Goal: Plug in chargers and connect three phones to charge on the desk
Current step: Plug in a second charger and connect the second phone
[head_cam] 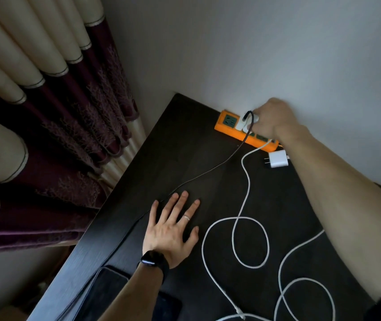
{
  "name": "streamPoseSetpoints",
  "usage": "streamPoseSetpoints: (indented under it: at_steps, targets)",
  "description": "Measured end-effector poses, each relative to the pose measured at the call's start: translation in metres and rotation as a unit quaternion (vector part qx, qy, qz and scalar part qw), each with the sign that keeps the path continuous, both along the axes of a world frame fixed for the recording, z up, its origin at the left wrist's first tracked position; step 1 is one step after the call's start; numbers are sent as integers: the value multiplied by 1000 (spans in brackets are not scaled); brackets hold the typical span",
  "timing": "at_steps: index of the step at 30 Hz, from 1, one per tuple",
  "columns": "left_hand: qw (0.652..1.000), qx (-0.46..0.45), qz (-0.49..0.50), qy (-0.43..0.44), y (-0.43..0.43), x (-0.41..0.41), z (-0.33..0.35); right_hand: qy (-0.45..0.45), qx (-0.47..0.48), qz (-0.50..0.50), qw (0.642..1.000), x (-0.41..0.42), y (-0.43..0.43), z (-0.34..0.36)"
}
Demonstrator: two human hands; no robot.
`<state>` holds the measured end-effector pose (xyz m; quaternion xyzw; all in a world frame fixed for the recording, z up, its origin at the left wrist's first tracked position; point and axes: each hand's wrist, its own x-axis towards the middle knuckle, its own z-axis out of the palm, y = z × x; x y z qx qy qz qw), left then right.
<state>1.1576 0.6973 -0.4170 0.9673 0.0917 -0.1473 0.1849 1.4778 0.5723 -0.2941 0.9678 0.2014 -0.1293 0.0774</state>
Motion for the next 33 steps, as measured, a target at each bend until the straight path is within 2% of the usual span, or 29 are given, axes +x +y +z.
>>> streamPoseSetpoints:
  at_steps: [3,5,7,8,10,12,15,18,21,24,28,33]
  targets:
    - [996,25,-27,-82,1,11,12,58,75,-65,993,3,-4,6]
    - [984,46,-50,-166,16,42,23,34,178,-114,977,6,-4,11]
    - [975,20,-47,-216,32,84,41,-3,259,-154,954,4,2,14]
    - [971,3,-36,-235,38,107,46,-10,270,-156,950,0,9,16]
    - [965,-10,-21,-262,45,152,52,7,229,-125,965,-6,22,14]
    - [977,-9,-54,-208,43,187,50,27,131,-79,988,-11,30,2]
    - [987,25,-119,-101,31,215,35,-22,31,-24,999,-14,31,-12]
    - [986,57,-139,-78,20,226,17,-67,-5,-5,998,-12,25,-23]
    - [989,28,-113,-87,16,229,11,-88,-43,15,995,-5,22,-32]
    - [991,0,-100,-88,14,232,14,-98,-39,12,994,-1,22,-36]
    - [991,8,-102,-82,17,236,19,-99,-1,29,995,5,15,-39]
    - [991,1,-99,-92,14,237,21,-49,80,12,996,4,7,-35]
